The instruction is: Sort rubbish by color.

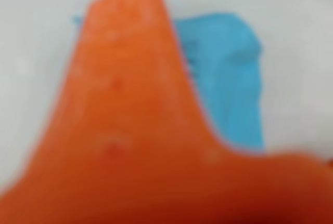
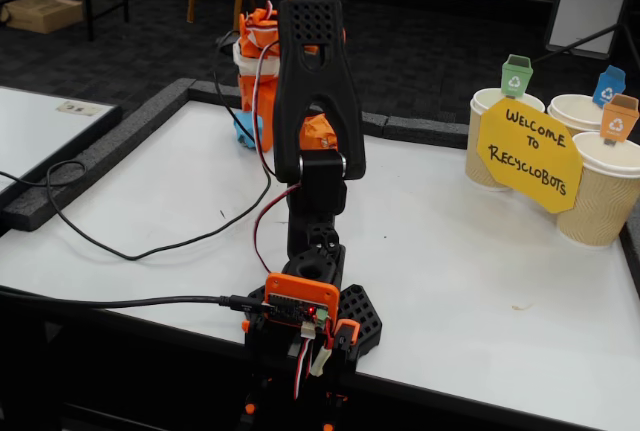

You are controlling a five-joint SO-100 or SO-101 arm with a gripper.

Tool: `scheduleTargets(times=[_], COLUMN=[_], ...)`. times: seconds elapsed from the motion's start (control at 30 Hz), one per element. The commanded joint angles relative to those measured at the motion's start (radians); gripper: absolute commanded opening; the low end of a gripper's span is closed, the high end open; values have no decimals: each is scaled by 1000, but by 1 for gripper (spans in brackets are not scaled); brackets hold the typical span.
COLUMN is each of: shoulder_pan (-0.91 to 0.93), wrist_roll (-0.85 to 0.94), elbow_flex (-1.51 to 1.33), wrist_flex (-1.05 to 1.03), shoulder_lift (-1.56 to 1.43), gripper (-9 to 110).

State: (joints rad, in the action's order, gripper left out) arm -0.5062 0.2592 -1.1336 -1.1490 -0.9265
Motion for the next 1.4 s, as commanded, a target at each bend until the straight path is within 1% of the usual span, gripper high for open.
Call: scheduleTargets(times=[0.0, 0.13, 0.37, 0.57, 0.77, 0.87, 1.37], shoulder_pan=[37, 44, 48, 48, 61, 80, 167], wrist_roll=[20, 20, 20, 20, 20, 20, 20], elbow_flex=[115, 115, 143, 225, 206, 132, -476], wrist_flex=[43, 64, 44, -72, -143, -150, -146], shoulder_lift=[-43, -40, -40, -66, -196, -299, -1005], gripper=[23, 11, 1, 0, 0, 0, 0])
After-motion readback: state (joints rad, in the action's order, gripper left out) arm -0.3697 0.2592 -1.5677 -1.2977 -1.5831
